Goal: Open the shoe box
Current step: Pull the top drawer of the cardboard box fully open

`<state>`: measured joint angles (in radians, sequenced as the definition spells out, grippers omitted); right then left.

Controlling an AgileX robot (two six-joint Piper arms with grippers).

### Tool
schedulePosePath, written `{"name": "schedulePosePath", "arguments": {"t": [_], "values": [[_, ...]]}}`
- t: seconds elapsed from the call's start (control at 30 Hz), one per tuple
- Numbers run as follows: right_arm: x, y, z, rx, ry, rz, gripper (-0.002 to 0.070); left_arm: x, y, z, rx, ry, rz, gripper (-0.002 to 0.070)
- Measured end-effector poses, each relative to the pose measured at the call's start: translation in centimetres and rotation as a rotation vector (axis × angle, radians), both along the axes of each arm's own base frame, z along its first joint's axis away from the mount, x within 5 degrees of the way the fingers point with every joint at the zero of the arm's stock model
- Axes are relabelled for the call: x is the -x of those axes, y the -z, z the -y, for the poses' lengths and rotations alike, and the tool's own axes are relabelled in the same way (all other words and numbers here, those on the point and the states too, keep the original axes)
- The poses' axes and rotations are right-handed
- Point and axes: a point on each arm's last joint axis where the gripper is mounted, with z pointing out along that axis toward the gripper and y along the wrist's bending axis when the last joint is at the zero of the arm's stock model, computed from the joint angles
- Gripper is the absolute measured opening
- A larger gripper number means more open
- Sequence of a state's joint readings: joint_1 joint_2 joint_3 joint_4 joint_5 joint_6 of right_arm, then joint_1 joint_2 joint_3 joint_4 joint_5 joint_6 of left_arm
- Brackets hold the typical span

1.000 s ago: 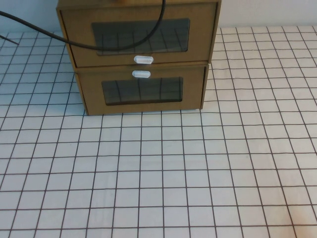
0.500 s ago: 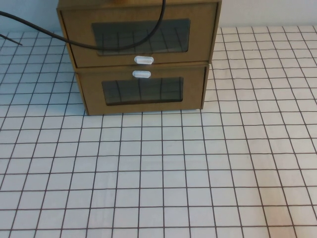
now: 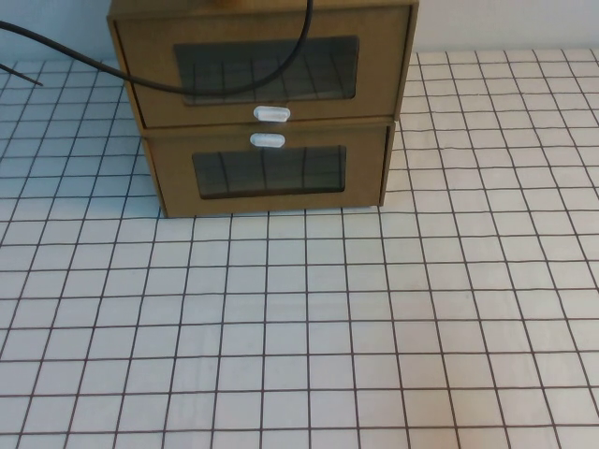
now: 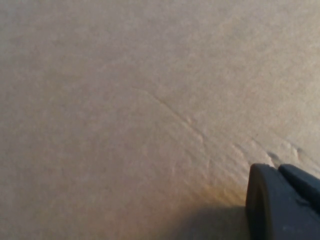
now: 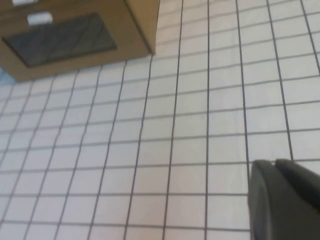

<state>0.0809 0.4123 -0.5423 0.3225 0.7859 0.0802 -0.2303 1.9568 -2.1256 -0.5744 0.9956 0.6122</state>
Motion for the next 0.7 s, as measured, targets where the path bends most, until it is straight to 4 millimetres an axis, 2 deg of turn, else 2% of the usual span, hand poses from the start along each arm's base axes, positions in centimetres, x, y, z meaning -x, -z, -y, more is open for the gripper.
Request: {"name": "schedulePosePath", "arguments": {"t": [0.13, 0.37, 0.53, 0.7], "values": [[-2.4, -1.1, -0.6, 0.087, -0.107, -0.105, -0.0013, 0.0, 0.0, 0.0, 0.001, 0.0, -0.002, -0.0002], [-8.7, -2.6, -2.9, 0.095, -0.331, -0.199, -0.0013, 0.0, 0.0, 0.0, 0.002, -0.001, -0.003, -0.0002], [-12.9, -3.1, -7.1, 0.162, -0.495, -0.207, -0.0013, 0.0, 0.0, 0.0, 0.007, -0.006, -0.009, -0.0002], [-16.0, -3.1, -13.2, 0.317, -0.623, -0.186, -0.0013, 0.0, 0.0, 0.0, 0.019, -0.017, -0.021, -0.0002]]}}
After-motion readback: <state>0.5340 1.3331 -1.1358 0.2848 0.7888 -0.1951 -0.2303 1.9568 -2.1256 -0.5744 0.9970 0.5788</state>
